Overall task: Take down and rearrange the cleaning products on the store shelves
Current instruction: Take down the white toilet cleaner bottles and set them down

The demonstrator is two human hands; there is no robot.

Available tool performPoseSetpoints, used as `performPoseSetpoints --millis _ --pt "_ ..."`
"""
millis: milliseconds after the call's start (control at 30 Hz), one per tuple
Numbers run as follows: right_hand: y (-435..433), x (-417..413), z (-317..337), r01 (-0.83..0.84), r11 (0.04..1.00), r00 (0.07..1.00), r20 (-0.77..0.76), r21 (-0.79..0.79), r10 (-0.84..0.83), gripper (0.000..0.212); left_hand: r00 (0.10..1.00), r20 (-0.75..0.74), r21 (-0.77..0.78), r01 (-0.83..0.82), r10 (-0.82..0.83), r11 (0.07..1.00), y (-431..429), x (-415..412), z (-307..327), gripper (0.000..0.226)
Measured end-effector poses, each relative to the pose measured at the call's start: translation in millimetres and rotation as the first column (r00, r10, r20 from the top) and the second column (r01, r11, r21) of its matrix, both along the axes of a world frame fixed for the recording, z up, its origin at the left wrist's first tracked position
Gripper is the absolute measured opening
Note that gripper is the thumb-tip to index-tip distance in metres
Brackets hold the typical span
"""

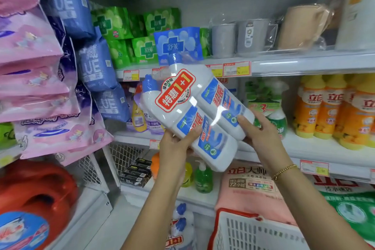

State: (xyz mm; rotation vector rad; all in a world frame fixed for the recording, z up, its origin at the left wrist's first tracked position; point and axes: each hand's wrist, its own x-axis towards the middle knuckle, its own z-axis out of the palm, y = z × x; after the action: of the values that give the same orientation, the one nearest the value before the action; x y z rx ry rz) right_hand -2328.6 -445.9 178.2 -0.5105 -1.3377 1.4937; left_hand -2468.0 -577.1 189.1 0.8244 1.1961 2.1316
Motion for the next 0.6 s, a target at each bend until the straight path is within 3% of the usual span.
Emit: performPoseSetpoints --millis 133,233,300,400,467,600 --pt "-27 -8 6 0.047 0.98 0.993 0.095 0.193 -0.067 0.065 0.994 0.098 0.031 -0.049 0.046 0.998 3 -1 -2 0.051" --pt "-53 -21 -18 0.039 0.854 0.912 0.33 0.519 -0.242 0.099 0.978 0.201 0.058 -0.069 0.056 0.996 8 1 -4 0.035" --pt "-59 -30 -34 0.085 0.75 0.864 0.326 0.656 -0.384 0.102 0.97 0.24 0.077 -0.068 0.048 0.995 8 4 -4 0.034" --pt "-62 -38 -41 0.194 0.607 0.828 0.204 0.771 -0.523 0.093 0.978 0.205 0.102 -0.048 0.026 0.994 4 5 -1 0.039" --pt "-62 -36 -37 0.257 0.629 0.84 0.152 0.734 -0.521 0.088 0.996 0.093 0.118 -0.02 0.009 0.993 1 5 3 0.053" --pt "-58 -21 -21 0.258 0.822 0.934 0.086 0.508 -0.347 0.067 0.995 -0.093 0.114 0.043 -0.032 0.993 1 -1 3 0.073"
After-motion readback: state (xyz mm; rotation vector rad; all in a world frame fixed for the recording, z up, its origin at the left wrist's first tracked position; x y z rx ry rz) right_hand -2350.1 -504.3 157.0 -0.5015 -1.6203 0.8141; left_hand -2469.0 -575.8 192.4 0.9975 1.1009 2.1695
